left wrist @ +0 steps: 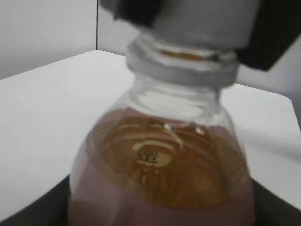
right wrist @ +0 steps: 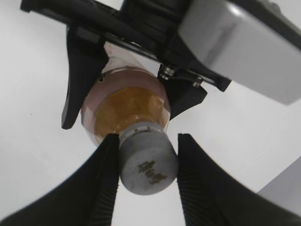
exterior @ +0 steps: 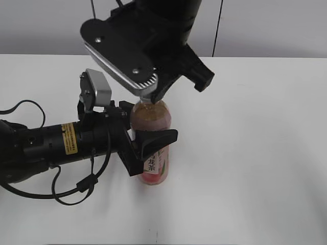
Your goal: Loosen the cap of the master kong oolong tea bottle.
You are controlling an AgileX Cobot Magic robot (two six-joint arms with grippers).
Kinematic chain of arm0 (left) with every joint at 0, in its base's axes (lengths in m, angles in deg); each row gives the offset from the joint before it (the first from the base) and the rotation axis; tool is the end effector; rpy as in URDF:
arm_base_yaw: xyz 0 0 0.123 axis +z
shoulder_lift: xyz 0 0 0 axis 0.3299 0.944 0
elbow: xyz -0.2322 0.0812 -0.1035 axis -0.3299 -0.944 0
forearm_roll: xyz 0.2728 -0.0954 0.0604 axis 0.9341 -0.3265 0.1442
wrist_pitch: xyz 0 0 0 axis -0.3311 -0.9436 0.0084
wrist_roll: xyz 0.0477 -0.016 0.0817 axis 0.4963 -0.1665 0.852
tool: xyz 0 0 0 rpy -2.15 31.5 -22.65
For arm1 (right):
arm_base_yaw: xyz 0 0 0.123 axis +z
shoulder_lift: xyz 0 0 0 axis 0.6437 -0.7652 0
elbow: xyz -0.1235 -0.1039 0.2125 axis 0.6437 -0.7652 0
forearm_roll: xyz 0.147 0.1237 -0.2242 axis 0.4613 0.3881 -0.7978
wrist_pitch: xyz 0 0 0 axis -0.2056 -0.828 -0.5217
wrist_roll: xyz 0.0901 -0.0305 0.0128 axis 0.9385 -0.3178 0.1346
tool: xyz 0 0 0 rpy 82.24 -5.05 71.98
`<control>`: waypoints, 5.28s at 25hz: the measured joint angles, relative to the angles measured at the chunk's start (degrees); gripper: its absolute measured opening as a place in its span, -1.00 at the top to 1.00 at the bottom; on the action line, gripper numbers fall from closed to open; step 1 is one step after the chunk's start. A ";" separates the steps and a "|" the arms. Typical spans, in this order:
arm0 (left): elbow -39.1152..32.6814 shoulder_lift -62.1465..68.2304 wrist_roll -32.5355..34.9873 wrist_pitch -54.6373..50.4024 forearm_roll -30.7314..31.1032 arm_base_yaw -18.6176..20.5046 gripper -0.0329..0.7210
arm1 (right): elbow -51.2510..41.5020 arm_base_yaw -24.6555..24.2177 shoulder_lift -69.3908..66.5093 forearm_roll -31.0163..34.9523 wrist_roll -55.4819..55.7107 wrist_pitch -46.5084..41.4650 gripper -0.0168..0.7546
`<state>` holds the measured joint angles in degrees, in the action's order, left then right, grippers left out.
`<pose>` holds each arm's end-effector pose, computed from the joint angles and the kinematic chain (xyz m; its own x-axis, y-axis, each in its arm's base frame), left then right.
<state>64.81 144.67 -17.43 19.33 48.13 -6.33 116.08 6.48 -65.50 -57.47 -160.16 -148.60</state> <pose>0.2593 -0.1978 0.0630 -0.1497 0.0860 -0.9850 0.9281 0.3558 -0.1100 0.3068 0.3295 0.2725 0.7983 -0.6022 -0.0069 -0.5758 -0.7599 -0.3016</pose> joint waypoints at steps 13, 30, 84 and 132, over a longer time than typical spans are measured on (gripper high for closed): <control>0.00 0.00 -0.11 -0.05 -0.16 0.00 -0.25 | 0.13 0.06 0.00 -1.25 -34.32 0.05 0.23; 0.00 0.00 -0.34 0.02 -0.38 0.00 -0.25 | 1.35 0.11 -0.18 -1.61 -56.91 -0.40 0.23; 0.00 0.00 0.01 -0.04 -0.65 0.00 -0.25 | -27.23 -27.88 -4.47 -1.42 38.38 14.79 -0.49; 0.00 -11.93 -3.45 -1.53 -2.72 -0.01 -0.65 | -64.91 -27.88 96.77 -3.56 91.57 0.06 -0.37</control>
<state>64.81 132.73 -20.88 17.81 45.41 -6.34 51.17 -21.40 31.27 -61.02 -68.59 -148.54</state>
